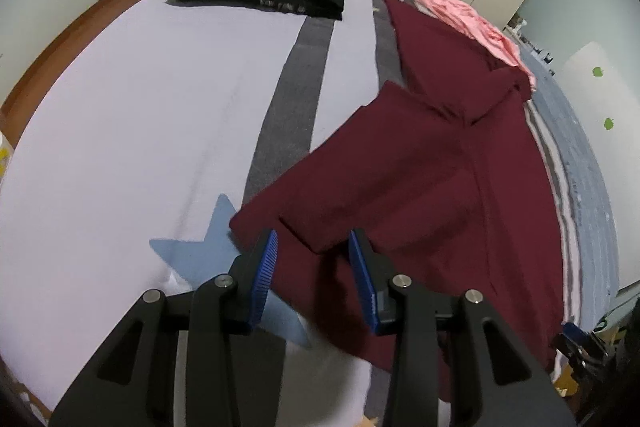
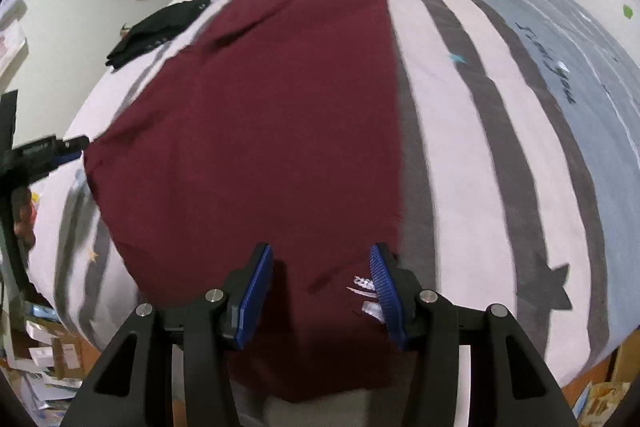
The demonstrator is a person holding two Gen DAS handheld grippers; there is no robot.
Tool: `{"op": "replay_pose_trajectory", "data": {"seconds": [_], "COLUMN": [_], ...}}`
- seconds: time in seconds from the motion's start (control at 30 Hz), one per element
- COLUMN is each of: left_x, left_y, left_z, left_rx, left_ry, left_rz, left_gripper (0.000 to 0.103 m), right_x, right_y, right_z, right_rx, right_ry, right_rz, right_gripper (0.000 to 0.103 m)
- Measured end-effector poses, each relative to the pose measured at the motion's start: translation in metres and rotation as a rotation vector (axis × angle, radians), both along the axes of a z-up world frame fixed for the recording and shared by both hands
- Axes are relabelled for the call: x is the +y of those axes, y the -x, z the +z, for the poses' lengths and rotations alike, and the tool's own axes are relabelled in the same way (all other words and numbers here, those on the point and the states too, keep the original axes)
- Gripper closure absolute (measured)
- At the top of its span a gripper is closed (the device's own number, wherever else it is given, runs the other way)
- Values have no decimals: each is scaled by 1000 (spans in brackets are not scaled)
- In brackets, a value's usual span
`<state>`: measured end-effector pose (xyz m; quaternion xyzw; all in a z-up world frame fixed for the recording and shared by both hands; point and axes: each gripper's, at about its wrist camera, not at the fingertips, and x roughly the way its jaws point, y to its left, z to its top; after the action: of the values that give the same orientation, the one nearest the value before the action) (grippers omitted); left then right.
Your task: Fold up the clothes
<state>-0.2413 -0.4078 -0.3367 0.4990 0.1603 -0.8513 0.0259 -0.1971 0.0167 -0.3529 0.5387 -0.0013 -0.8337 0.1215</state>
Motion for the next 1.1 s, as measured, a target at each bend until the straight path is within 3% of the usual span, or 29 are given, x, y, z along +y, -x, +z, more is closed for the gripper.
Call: {"op": "replay_pose_trajectory", "data": {"seconds": [0.37, 0.4, 0.47, 0.53, 0.6, 0.67, 0.77, 0.87, 1.1], "left_x": [16, 18, 21, 24, 25, 20, 8, 0, -11], "left_y": [17, 17, 18, 19, 18, 13, 2, -10, -24], "left_z": [-20, -20, -20, -18, -15, -8, 13, 29, 31], "left_rx": [6, 11, 21, 35, 46, 66, 116, 144, 136], "left_ry": [114, 117, 124, 121, 113, 88, 53, 43, 78], "left_rz": [-58, -66, -80, -89, -94, -80, -38, -31, -29], "left_gripper": [71, 73, 89, 100, 101, 101, 101, 101, 101], "right_x": [26, 26, 27, 28, 29, 30, 33, 35, 43], "right_y": [-13, -13, -12, -11, -10, -10, -9, -9, -16], "right_z": [-23, -24, -25, -26, -26, -26, -26, -24, -24], "right_rx": [-13, -14, -18, -21, -23, -24, -28, -31, -42], "right_ry": [7, 11, 20, 28, 28, 26, 21, 22, 7], "right_rz": [-40, -43, -48, -52, -50, -45, -42, -39, -35], "right_gripper": [56, 56, 56, 56, 57, 70, 79, 79, 79]}}
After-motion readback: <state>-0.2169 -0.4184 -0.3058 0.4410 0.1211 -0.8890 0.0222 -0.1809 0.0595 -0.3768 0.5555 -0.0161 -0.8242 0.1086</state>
